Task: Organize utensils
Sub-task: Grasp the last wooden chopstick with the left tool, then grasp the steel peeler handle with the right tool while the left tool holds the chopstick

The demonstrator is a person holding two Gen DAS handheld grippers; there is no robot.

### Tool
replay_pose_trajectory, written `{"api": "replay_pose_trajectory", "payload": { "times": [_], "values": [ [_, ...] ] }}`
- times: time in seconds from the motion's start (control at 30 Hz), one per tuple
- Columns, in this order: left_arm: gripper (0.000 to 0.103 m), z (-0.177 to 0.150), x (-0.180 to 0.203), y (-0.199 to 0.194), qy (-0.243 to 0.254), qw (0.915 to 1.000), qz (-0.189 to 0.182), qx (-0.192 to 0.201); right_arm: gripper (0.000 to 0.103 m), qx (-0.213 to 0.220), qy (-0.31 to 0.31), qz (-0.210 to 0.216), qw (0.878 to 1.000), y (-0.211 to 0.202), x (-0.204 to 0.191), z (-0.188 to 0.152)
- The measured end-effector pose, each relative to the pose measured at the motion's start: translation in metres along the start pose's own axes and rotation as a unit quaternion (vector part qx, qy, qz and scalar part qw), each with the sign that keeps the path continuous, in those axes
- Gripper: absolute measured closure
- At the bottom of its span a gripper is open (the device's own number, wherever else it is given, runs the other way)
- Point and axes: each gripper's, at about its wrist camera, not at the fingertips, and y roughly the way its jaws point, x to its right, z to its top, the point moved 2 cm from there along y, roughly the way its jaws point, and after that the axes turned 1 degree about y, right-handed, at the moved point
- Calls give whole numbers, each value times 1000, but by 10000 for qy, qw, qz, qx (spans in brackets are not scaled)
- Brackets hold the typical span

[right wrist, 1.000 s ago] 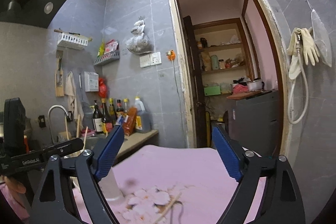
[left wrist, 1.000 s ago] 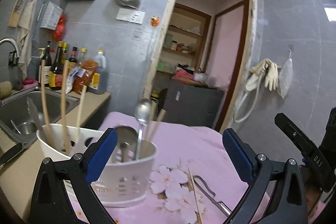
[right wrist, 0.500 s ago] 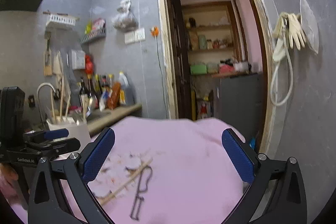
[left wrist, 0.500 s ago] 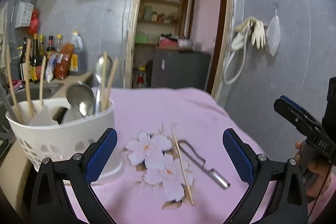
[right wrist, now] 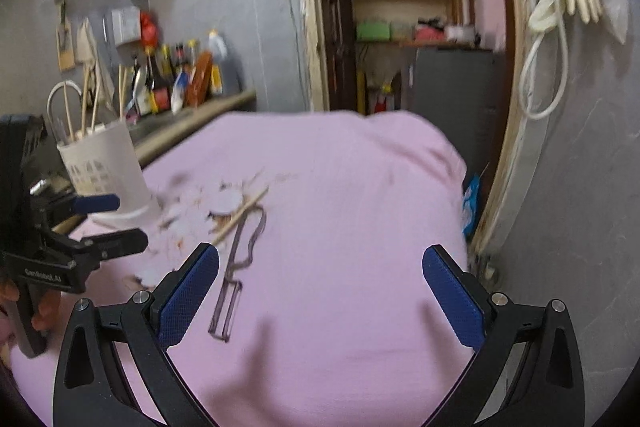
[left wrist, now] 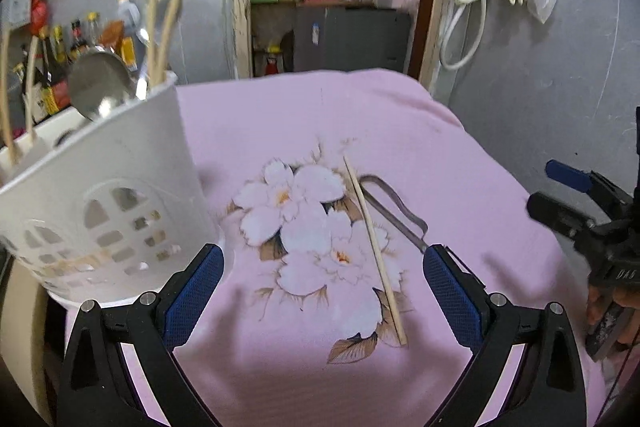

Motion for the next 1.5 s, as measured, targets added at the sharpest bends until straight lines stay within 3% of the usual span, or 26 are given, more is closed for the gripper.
{"api": "replay_pose_trajectory", "payload": {
  "times": [0.13,0.3,0.37,0.53,0.8,1.0,1.23,1.37,1.5],
  "values": [
    [14,4,-1,15,71,9993,-155,-348,1,-379,-195,44,9991,14,-8,-4],
    [39,7,-3,37,86,9966,-360,-740,5,-658,-330,191,9971,20,-14,-9],
    [46,9,-5,44,1,9946,-489,-913,13,-820,-391,303,9954,23,-18,-12],
    [57,16,-4,49,-12,9923,-665,-1042,23,-1199,-678,491,9893,31,-32,-20],
    [76,22,6,57,100,9900,-758,-1186,41,-1396,-1060,580,9828,34,-53,-26],
    [95,25,16,66,308,9889,-562,-1340,67,-1439,-1224,472,9809,35,-58,-31],
    [99,22,14,68,128,9895,-446,-1371,80,-1432,-1060,343,9834,31,-53,-31],
    [100,16,4,57,-57,9905,-468,-1295,82,-1476,-847,390,9846,31,-45,-29],
    [100,7,0,42,77,9916,-381,-1233,81,-1526,-795,469,9840,35,-44,-27]
  ]
}}
